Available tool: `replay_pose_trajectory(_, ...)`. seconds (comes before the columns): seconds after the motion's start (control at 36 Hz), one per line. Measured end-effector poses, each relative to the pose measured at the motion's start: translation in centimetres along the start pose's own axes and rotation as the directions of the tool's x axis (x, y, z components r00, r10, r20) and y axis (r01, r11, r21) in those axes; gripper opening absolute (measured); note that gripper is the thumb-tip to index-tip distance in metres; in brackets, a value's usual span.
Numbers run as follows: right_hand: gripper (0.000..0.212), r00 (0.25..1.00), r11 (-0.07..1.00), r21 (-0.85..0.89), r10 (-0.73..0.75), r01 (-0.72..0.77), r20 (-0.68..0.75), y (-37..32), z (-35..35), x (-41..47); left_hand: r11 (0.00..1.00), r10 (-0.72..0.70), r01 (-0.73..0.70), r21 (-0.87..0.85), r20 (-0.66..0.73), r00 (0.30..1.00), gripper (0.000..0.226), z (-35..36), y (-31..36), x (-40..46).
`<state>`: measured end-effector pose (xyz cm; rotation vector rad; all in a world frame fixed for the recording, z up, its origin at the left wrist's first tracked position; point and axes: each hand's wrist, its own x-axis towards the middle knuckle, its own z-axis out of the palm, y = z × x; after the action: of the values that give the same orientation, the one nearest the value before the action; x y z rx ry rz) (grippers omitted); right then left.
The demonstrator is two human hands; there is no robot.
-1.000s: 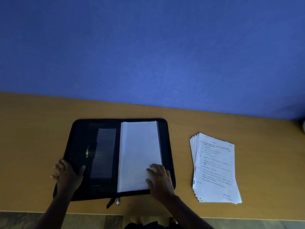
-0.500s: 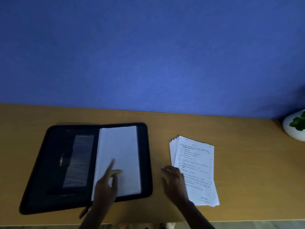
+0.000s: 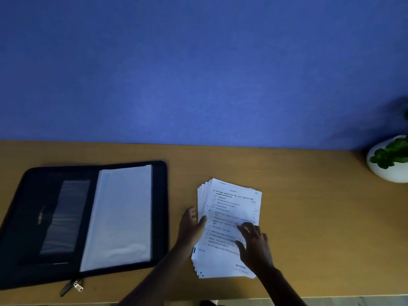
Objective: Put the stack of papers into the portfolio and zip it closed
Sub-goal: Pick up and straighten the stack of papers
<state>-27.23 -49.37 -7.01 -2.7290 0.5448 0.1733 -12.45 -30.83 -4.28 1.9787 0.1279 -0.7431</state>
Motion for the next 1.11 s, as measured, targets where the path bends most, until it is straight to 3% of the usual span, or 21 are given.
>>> replay_pose_trajectory(0.14, 0.054, 1.000, 1.000, 0.014, -0.024, 0.024, 0.009, 0.4, 0.1, 0.1, 0.985, -0.132, 0.122, -0.123, -0.074, 0.988, 0.066, 1.4, 1.1, 1.5)
replay_pose_trajectory(0.25, 0.060, 0.999, 0.999, 0.031, -0.028, 0.027, 0.016, 0.3, 0.3, 0.1, 0.972, -0.211, 0.198, -0.130, -0.093, 0.973, 0.070, 1.6, 1.7, 2.8)
replay_pose_trajectory(0.36, 0.060, 0.999, 0.998, 0.060, -0.037, 0.036, 0.019, 0.5, 0.4, 0.2, 0.973, -0.216, 0.212, -0.088, -0.038, 0.976, 0.035, 1.3, 1.7, 4.0)
replay_pose_trajectory(0.44, 0.060, 0.999, 0.996, 0.073, -0.047, 0.045, 0.023, 0.7, 0.4, 0.3, 0.970, -0.217, 0.217, -0.110, 0.012, 0.976, 0.030, 1.0, 1.5, 4.4)
replay_pose_trajectory(0.53, 0.061, 0.998, 0.995, 0.081, -0.056, 0.054, 0.022, 0.8, 0.4, 0.3, 0.960, -0.245, 0.246, -0.137, 0.029, 0.969, 0.032, 1.0, 1.7, 4.7)
replay_pose_trajectory(0.64, 0.060, 0.998, 0.995, 0.088, -0.056, 0.054, 0.018, 0.9, 0.4, 0.3, 0.956, -0.289, 0.291, -0.046, 0.051, 0.956, 0.039, 1.3, 2.4, 5.0)
replay_pose_trajectory(0.75, 0.060, 0.998, 0.994, 0.094, -0.054, 0.052, 0.015, 1.0, 0.5, 0.3, 0.946, -0.324, 0.322, 0.036, 0.097, 0.941, 0.064, 1.8, 2.8, 5.0)
replay_pose_trajectory(1.0, 0.059, 0.997, 0.992, 0.095, -0.079, 0.080, -0.020, 1.2, 0.7, 0.3, 0.972, -0.233, 0.233, 0.010, 0.082, 0.969, 0.025, 2.3, 2.5, 4.1)
replay_pose_trajectory(1.11, 0.058, 0.995, 0.991, 0.091, -0.098, 0.101, -0.032, 1.4, 0.7, 0.3, 0.973, -0.186, 0.196, -0.124, 0.088, 0.979, 0.028, 2.5, 2.1, 3.7)
